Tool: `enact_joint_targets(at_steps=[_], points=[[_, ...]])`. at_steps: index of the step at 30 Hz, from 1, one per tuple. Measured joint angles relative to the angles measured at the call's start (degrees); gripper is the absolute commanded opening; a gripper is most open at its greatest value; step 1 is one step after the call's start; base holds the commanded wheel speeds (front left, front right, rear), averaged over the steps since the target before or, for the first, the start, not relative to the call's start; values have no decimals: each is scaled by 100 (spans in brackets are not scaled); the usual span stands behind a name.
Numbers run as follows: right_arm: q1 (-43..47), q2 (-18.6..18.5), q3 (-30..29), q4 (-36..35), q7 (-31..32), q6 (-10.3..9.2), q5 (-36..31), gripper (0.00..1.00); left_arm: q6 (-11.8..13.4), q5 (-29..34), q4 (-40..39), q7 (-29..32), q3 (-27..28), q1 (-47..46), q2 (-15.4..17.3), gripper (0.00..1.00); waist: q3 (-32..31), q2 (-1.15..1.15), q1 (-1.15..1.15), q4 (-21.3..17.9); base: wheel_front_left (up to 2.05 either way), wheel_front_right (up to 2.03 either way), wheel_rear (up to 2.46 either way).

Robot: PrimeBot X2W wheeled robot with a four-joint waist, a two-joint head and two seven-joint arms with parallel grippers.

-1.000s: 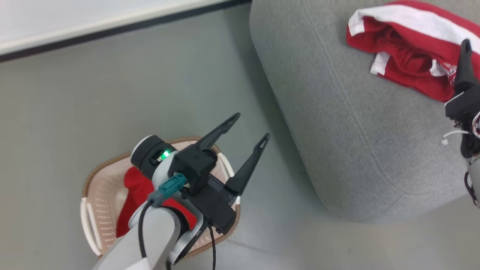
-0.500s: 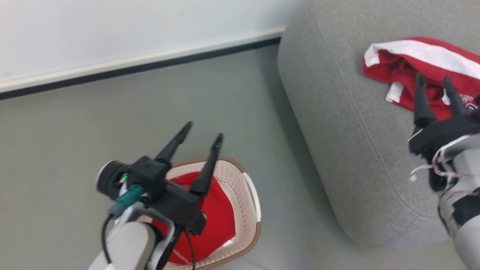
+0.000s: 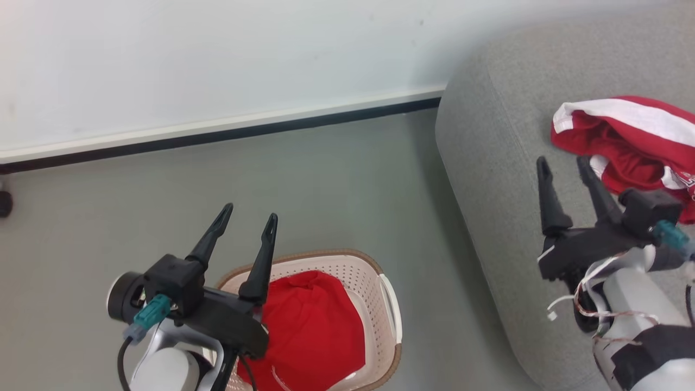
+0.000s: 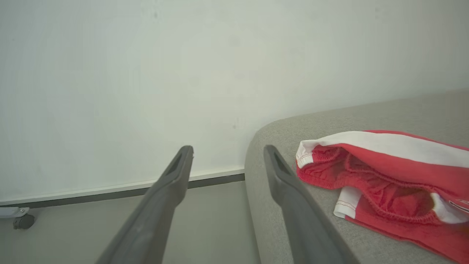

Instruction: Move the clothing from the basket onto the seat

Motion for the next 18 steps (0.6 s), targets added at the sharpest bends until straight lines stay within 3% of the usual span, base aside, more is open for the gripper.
enact_joint_targets(at_steps=[18], points=[[1062,97,316,-690,0,-302,-385,100,199,-255,244,-196,537,645,2,100,-531,0,0,427,0,0,0]])
